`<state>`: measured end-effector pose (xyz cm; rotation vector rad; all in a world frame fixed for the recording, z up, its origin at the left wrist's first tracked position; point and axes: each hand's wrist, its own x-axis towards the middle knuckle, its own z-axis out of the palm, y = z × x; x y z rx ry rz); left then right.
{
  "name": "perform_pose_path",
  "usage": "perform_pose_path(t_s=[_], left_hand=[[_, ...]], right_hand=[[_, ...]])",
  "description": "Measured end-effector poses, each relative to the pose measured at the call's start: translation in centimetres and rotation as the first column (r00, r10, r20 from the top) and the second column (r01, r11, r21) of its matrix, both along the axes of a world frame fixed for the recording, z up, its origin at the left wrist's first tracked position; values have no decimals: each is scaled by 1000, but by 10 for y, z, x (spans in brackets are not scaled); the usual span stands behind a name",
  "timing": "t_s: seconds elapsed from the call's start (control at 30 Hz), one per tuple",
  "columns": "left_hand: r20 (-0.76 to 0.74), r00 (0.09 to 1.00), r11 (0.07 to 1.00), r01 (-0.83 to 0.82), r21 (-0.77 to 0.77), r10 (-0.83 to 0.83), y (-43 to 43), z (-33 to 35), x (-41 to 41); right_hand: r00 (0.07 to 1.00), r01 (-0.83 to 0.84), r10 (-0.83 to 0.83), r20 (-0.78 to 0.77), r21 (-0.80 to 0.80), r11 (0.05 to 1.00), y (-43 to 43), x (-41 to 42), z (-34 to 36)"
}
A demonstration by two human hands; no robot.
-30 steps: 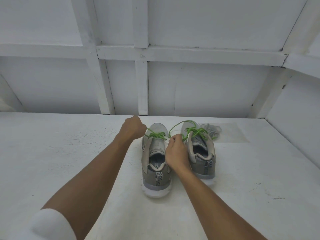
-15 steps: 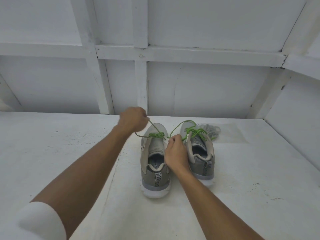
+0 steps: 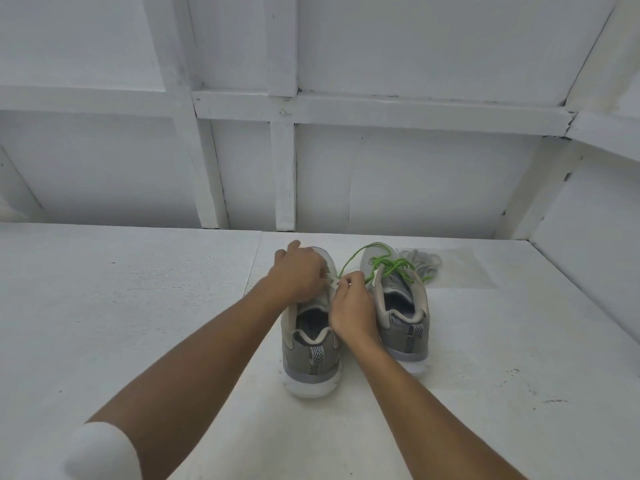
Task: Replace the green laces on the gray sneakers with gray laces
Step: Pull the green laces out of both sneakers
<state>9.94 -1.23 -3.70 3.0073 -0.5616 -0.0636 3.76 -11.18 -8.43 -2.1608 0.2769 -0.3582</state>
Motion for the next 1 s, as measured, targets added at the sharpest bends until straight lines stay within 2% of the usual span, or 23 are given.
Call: perform_pose_path(t_s=[0.1, 0.17, 0.27, 0.33, 0.4, 0.53, 0.63, 0.73, 0.8, 1.0], left_hand=[[114, 993, 1000, -17, 26, 14, 13, 15, 11], [178, 978, 994, -108, 0, 107, 31, 32, 25], [285, 912, 954, -270, -131, 297, 61, 54, 44], [316, 869, 923, -332, -197, 380, 77, 61, 51], [285, 873, 915, -347, -208, 396, 81, 59, 52], [176, 931, 941, -290, -176, 320, 64, 39, 35], [121, 986, 981, -89, -174, 111, 39, 20, 18], [-12, 997, 979, 68, -190, -72, 15, -1, 6], [-37, 995, 977, 85, -194, -94, 7, -12, 1], [63, 996, 956, 78, -283, -62, 17, -11, 7]], right_hand=[[1000, 5, -5, 2, 3, 1000, 1, 0, 0], [1000, 5, -5, -4, 2, 1000, 2, 0, 1], [1000, -4, 4, -15, 2, 1000, 0, -2, 3], [1000, -5, 5, -18, 3, 1000, -1, -2, 3], [1000, -4, 4, -18, -3, 1000, 0, -2, 2], [1000, 1, -1, -14, -11, 1000, 2, -1, 2], [1000, 8, -8, -7, -11, 1000, 2, 0, 1], [1000, 10, -10, -2, 5, 1000, 2, 1, -1], [1000, 13, -13, 0, 15, 1000, 1, 1, -2], [1000, 20, -20, 0, 14, 1000, 2, 1, -2]])
